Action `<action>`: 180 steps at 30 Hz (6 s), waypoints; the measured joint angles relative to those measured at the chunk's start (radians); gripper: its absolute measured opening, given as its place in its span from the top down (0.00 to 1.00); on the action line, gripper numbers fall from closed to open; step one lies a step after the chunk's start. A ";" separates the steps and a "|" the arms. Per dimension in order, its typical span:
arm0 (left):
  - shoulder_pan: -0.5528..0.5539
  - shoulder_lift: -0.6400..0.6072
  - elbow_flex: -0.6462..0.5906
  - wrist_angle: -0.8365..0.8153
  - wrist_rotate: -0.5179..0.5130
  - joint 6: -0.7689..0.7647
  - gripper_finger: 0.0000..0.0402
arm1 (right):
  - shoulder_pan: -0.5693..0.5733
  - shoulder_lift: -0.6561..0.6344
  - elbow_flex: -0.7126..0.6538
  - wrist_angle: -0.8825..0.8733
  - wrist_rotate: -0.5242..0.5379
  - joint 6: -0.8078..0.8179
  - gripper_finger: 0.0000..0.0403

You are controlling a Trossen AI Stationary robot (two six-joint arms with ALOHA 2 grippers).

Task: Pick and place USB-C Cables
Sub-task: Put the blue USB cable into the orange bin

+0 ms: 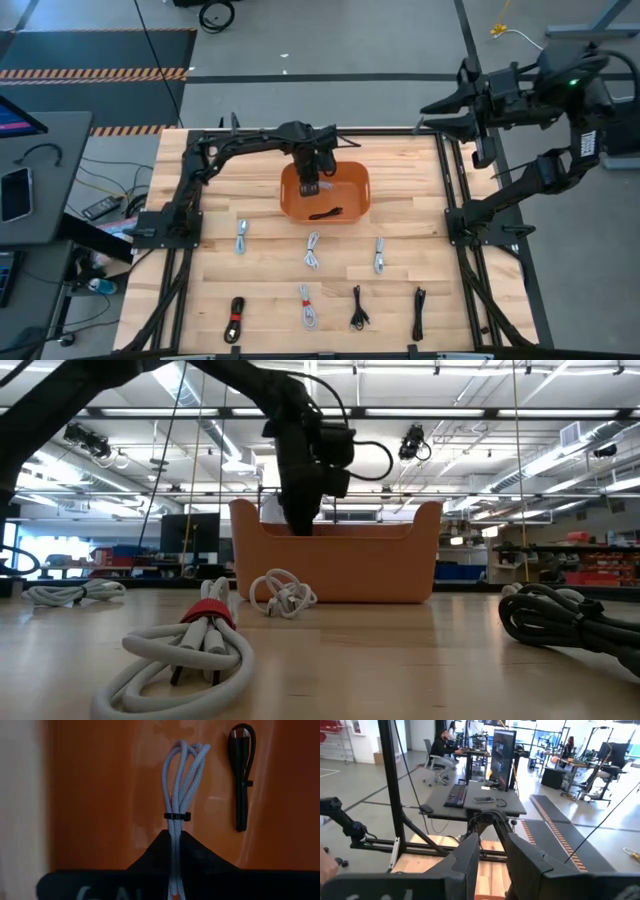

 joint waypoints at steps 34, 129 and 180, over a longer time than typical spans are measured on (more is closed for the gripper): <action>-0.089 0.075 0.181 -0.011 -0.029 -0.111 0.94 | 0.000 0.009 0.000 -0.015 -0.003 0.009 0.73; -0.267 0.075 0.101 0.068 -0.167 -0.208 0.94 | 0.000 0.009 0.000 -0.095 -0.012 0.020 0.73; -0.264 0.076 0.035 0.121 -0.201 -0.177 0.79 | 0.000 0.009 0.000 -0.094 -0.057 0.034 0.73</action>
